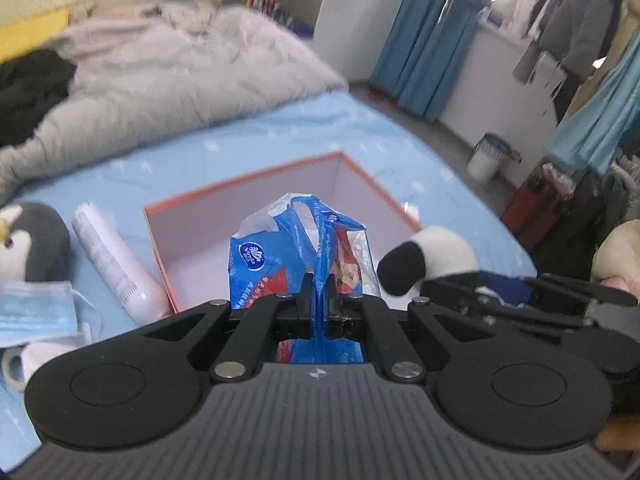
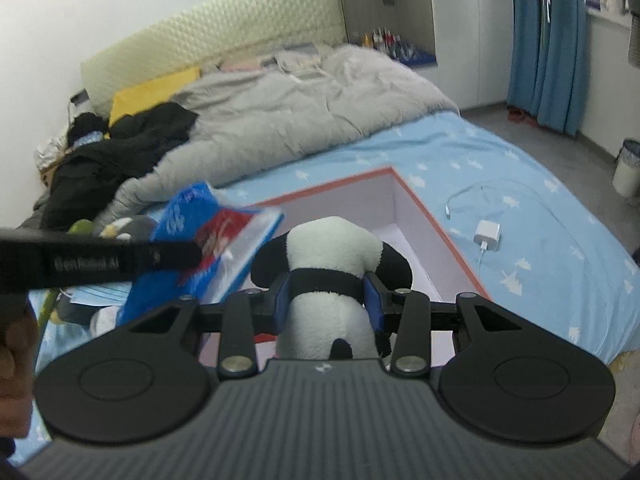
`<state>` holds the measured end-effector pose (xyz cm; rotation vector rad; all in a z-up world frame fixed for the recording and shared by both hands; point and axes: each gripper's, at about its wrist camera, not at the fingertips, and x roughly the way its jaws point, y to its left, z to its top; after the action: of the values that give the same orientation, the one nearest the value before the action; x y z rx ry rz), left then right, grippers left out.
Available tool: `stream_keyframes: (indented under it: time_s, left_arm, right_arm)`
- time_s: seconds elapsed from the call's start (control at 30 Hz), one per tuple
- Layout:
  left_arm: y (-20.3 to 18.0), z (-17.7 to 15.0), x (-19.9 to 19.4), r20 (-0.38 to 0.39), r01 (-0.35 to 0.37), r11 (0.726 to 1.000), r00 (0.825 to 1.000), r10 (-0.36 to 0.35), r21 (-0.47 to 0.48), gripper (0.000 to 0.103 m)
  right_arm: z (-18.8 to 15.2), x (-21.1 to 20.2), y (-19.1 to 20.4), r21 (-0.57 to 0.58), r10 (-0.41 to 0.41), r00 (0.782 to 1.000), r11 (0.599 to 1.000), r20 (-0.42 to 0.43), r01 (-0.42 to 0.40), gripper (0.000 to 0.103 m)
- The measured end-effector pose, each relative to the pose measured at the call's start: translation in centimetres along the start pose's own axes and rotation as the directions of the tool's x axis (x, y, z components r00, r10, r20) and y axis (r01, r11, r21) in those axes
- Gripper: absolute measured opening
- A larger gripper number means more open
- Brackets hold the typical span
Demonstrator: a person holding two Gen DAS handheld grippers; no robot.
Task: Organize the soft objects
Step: 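Carry the tissue pack and panda plush over the pink box with both tools, then open both tools to drop the tissue pack and panda into the box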
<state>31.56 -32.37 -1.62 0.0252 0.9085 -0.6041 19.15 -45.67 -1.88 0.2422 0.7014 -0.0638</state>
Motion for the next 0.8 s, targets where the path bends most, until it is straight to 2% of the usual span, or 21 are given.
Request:
stream_keyframes:
  time_s: [0.23,0.33,0.53,0.6,0.67,0.8]
  left_arm:
    - [-0.3,1.2,4.3,-0.109,-0.053,0.998,0.992,0.057,0.036,0.004]
    - [-0.8,1.3,5.4,-0.139,-0.063,0.997,0.988,0.069,0.050,0.004]
    - [-0.7,1.0,6.2,-0.159,-0.071,0.996,0.984,0.078,0.050,0.005]
    - [-0.5,0.9,5.9,-0.156,-0.061,0.998,0.986,0.066,0.035,0.005]
    - [-0.4,0.8,5.6,-0.149,-0.056,0.998,0.987,0.060,0.034,0.005]
    - [-0.4,0.5,4.4,-0.124,-0.046,0.999,0.991,0.050,0.029,0.005]
  right_arm:
    - [0.5,4.6,-1.9,0.049,-0.012,0.991,0.999,-0.133,0.018,0.042]
    - [0.6,5.2,-2.1,0.046,-0.036,0.988,0.998,-0.151,0.044,0.042]
    - [0.4,5.5,-2.2,0.019,-0.037,0.984,0.999,-0.176,0.041,0.043]
    - [0.3,5.4,-2.3,0.016,-0.042,0.983,0.999,-0.179,0.045,0.044]
    - [0.5,5.3,-2.5,0.031,-0.045,0.983,0.998,-0.176,0.051,0.049]
    - [0.4,4.9,-2.5,0.032,-0.042,0.985,0.998,-0.165,0.048,0.050]
